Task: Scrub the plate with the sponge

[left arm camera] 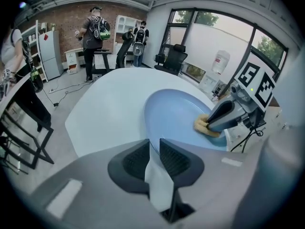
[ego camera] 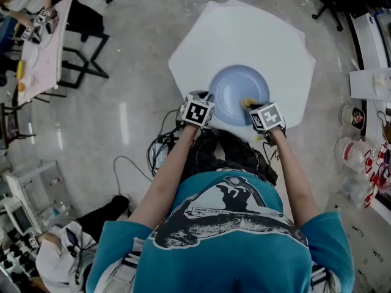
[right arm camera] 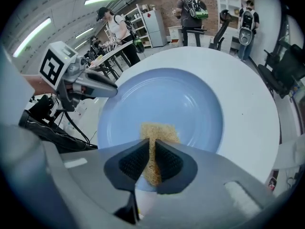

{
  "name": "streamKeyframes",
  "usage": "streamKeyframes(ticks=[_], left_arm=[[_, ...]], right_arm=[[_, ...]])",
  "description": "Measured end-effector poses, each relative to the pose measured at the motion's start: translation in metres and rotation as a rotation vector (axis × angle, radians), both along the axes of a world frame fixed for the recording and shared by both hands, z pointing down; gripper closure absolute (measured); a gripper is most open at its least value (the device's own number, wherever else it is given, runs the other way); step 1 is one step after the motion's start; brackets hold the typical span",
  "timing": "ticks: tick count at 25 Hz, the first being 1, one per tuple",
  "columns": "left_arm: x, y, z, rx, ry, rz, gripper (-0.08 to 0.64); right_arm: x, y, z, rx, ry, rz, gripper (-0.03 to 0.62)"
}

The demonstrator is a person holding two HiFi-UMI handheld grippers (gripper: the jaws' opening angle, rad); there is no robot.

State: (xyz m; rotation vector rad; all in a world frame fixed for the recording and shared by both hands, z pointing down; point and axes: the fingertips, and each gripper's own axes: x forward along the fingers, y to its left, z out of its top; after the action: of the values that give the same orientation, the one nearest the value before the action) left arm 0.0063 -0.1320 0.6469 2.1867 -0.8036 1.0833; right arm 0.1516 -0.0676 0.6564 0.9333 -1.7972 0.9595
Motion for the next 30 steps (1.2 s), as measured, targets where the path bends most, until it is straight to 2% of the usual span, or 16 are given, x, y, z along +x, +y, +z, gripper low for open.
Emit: streamKeyframes(ticks=[8, 13, 21, 30], left_arm=[[-0.002, -0.004, -0.001, 0.013, 0.002, -0.009, 0.474], [-0.002, -0.007, -0.005, 0.024, 0.018, -0.024, 0.474], [-0.006, -0.019, -0.012, 0.063, 0.058, -0.062, 0.477], [-0.002, -0.015, -0.016, 0.052, 0.083, -0.081, 0.479]], right_arm=[[0.035, -0.045, 0.000, 0.035, -0.010, 0.158, 0.551], [0.041, -0.070, -0.001, 0.070, -0.002, 0.201, 0.551], [0.008, -0.111, -0.004, 0.155, 0.015, 0.190, 0.552], [-0.045, -0.109, -0.010, 0.172, -0.009, 0.076, 0.552]])
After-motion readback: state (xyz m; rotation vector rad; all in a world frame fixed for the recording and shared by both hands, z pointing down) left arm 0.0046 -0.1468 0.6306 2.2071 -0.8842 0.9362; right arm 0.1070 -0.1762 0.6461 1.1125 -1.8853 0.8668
